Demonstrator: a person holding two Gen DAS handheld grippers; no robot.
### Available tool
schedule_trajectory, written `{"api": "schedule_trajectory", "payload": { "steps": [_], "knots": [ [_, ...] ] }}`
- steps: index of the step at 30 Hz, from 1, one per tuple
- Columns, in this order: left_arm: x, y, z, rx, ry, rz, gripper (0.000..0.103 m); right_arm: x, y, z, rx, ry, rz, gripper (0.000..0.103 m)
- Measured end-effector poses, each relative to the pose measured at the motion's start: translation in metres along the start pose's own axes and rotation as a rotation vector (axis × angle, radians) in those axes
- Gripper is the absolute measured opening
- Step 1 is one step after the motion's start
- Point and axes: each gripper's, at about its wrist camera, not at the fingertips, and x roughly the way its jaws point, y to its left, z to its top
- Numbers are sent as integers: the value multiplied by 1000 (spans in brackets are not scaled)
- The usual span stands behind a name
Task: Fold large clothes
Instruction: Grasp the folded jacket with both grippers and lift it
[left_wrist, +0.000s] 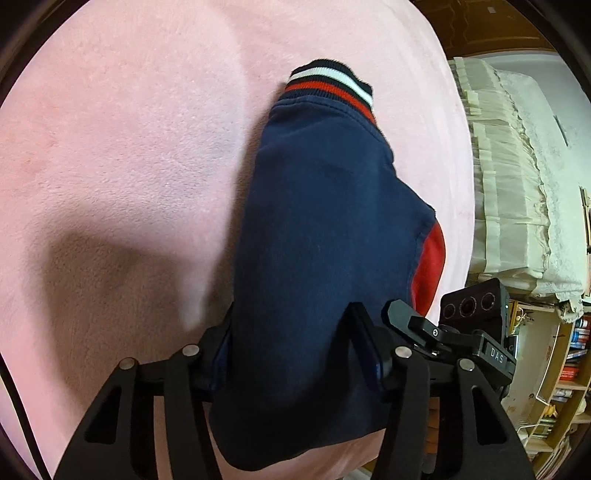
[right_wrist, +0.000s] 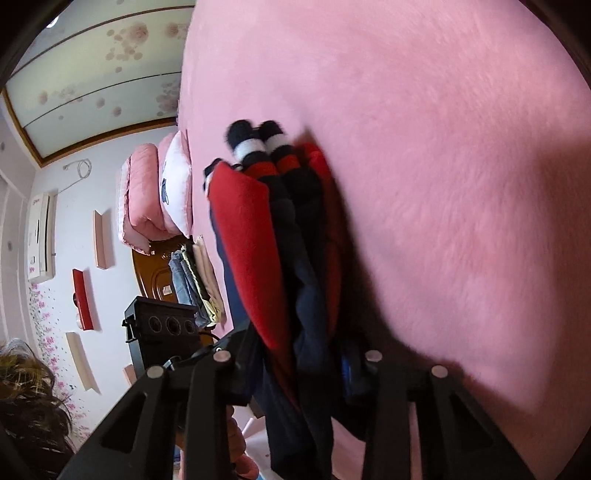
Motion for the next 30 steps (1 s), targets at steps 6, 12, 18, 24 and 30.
{"api": "schedule_trajectory", "payload": {
  "steps": [6, 12, 18, 24, 30],
  "knots": [
    [-33, 3, -15, -17, 12, -50, 53, -10, 25, -23, -58, -21, -15, 32],
    [-74, 26, -45, -31, 18, -72, 52, 0, 53, -65, -102, 4, -52, 32],
    [-140, 80, -64, -52, 19, -40, 52, 49, 86, -113, -152, 69, -87, 32],
    [-256, 156, -56, -55, -83, 35, 52, 146, 147, -160, -218, 148, -45, 32],
    [-391, 233, -22, -81, -225, 104, 51, 261, 236, -181, -293, 191, 63, 32]
  ]
}}
